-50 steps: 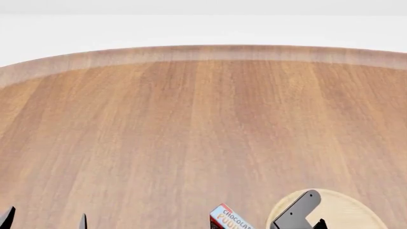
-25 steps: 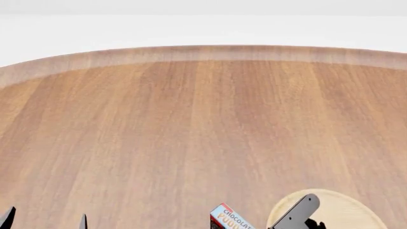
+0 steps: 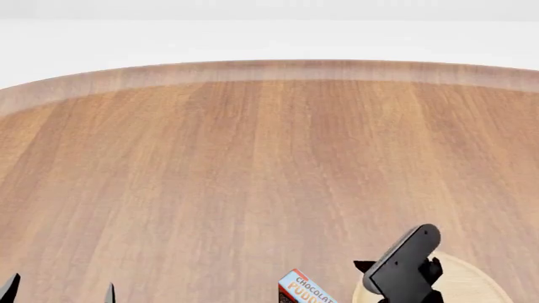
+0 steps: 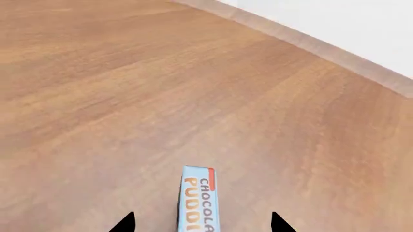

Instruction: Put the chocolate pudding to the left of the plate.

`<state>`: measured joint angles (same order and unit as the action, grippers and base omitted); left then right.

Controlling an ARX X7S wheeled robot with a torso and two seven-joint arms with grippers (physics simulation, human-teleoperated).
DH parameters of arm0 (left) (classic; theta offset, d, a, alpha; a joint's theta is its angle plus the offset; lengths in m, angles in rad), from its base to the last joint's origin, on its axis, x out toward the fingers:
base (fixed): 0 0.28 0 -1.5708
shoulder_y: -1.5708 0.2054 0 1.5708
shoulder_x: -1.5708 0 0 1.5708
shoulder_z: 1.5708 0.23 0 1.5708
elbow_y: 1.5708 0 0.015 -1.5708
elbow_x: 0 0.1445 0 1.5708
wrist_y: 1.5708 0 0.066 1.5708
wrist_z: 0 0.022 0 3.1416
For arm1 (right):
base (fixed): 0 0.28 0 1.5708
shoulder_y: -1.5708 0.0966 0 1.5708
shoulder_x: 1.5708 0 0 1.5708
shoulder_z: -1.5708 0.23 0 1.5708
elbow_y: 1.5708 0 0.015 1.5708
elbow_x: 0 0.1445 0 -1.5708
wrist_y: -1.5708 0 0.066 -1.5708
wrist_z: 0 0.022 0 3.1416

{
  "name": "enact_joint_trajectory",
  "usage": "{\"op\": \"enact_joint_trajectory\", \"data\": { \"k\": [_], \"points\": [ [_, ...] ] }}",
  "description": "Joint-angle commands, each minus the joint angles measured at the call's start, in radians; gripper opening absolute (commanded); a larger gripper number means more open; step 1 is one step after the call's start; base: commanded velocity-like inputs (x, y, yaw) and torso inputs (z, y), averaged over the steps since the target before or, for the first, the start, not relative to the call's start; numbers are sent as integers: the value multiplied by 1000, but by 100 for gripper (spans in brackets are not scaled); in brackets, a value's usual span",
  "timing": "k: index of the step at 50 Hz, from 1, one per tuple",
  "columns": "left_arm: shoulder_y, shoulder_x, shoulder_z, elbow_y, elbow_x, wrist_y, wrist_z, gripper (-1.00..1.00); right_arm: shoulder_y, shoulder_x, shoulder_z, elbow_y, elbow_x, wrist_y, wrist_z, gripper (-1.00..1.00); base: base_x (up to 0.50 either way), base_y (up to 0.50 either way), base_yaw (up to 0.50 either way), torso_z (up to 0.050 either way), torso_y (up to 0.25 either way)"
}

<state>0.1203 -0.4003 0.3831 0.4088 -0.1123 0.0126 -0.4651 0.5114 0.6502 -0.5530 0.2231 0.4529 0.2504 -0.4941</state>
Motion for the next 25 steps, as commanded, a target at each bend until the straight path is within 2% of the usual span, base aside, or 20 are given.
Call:
{"op": "enact_joint_trajectory", "data": {
  "k": [1,2,3,11,14,16,17,18,19,22,25],
  "points": [
    [3,-7,-7,12,-3,1,-7,100,-124,94,84,-402,47,70,213,100,0,0,0,0,0],
    [3,-8,-6,11,-2,5,-6,100,-141,89,90,-422,19,61,263,100,0,0,0,0,0],
    [6,-8,-7,10,2,16,-8,100,-172,87,130,-474,67,73,310,100,0,0,0,0,0],
    [30,-19,-27,59,17,28,-36,100,-353,110,248,-725,112,43,531,100,0,0,0,0,0],
    [50,-19,-34,84,82,47,-79,100,-401,99,308,-787,160,42,613,100,0,0,0,0,0],
    [56,-27,-38,96,66,53,-71,100,-424,103,274,-811,25,30,666,100,0,0,0,0,0],
    [63,-24,-49,95,52,86,-78,100,-459,89,245,-817,-125,-34,728,100,0,0,0,0,0],
    [64,-20,-54,98,69,77,-92,100,-474,91,254,-830,-74,-33,713,100,0,0,0,0,0],
    [75,-22,-61,100,68,120,-96,100,-492,71,230,-838,-224,-39,822,100,0,0,0,0,0],
    [100,-27,-68,108,120,196,-117,100,-541,50,215,-875,-383,-69,912,100,0,0,0,0,0],
    [120,-17,-77,121,184,222,-154,100,-593,39,232,-917,-353,-119,934,100,0,0,0,0,0]
  ]
}}
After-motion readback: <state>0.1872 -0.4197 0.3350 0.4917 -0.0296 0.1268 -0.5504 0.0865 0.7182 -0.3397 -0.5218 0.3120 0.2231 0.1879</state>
